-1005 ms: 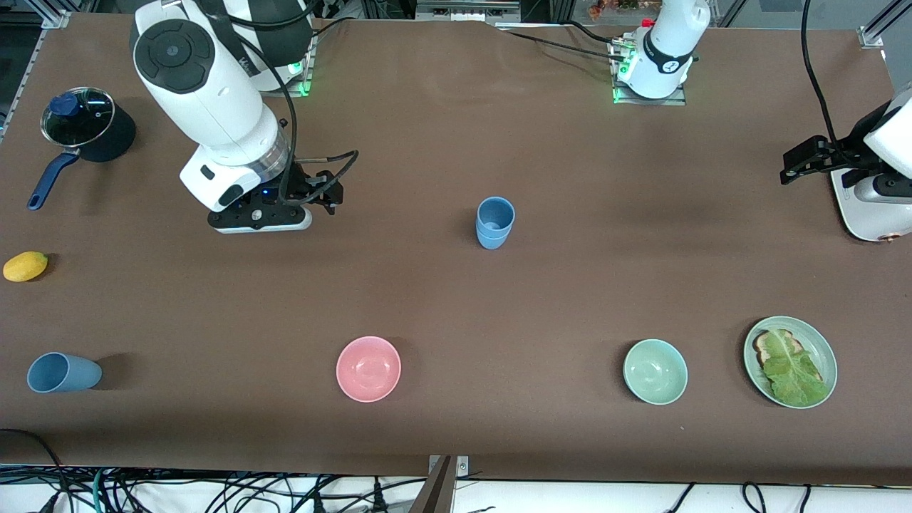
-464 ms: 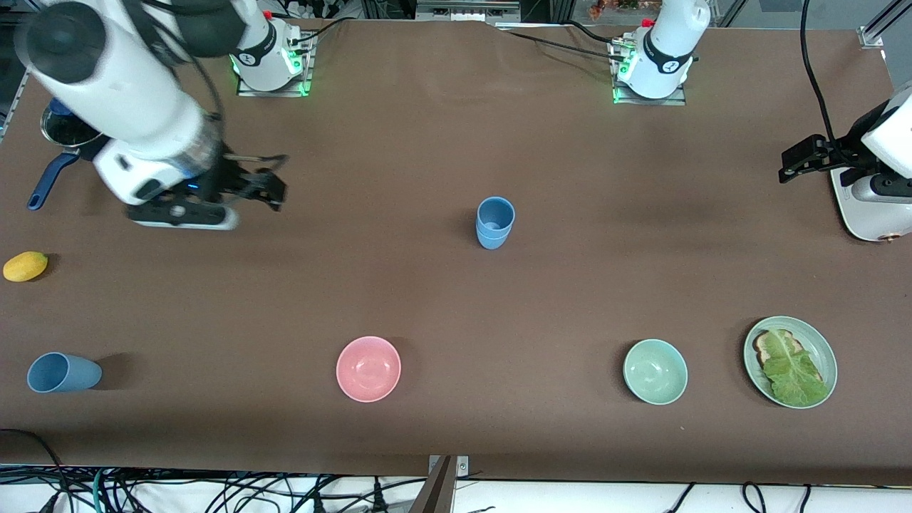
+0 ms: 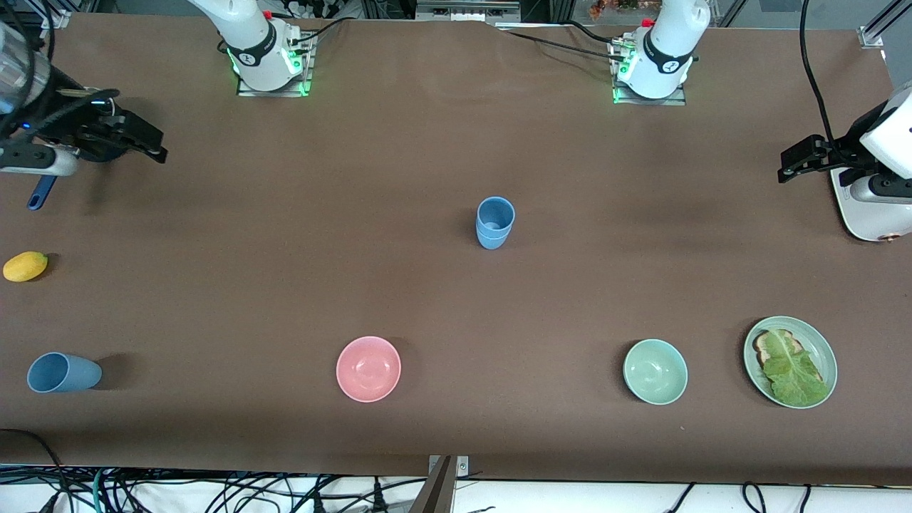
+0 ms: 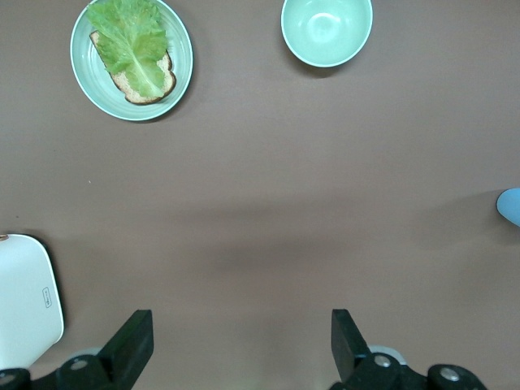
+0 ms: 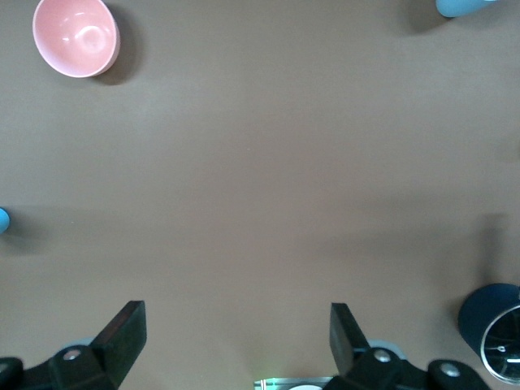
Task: Stack blue cups with both arms
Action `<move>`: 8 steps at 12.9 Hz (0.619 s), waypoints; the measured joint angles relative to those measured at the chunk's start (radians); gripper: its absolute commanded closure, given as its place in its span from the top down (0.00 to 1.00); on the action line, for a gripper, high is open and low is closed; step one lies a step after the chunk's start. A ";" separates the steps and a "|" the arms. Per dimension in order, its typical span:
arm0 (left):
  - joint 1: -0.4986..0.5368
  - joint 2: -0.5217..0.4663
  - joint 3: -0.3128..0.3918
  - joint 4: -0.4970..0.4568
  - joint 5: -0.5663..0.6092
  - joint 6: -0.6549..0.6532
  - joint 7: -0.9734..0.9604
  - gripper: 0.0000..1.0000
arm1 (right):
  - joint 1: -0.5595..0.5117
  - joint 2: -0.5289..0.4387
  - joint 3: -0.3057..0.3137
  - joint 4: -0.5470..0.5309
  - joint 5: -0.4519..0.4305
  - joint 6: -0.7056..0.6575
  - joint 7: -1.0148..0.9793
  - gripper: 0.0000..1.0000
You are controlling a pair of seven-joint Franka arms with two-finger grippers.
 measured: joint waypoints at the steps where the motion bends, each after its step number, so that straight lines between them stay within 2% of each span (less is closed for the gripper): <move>1: 0.000 0.000 0.000 0.000 0.000 0.000 0.000 0.97 | -0.012 0.003 0.000 -0.003 -0.005 0.000 -0.010 1.00; 8: 0.000 0.000 0.000 -0.002 0.000 0.000 0.000 0.97 | -0.019 0.060 0.005 -0.016 -0.027 0.020 -0.023 1.00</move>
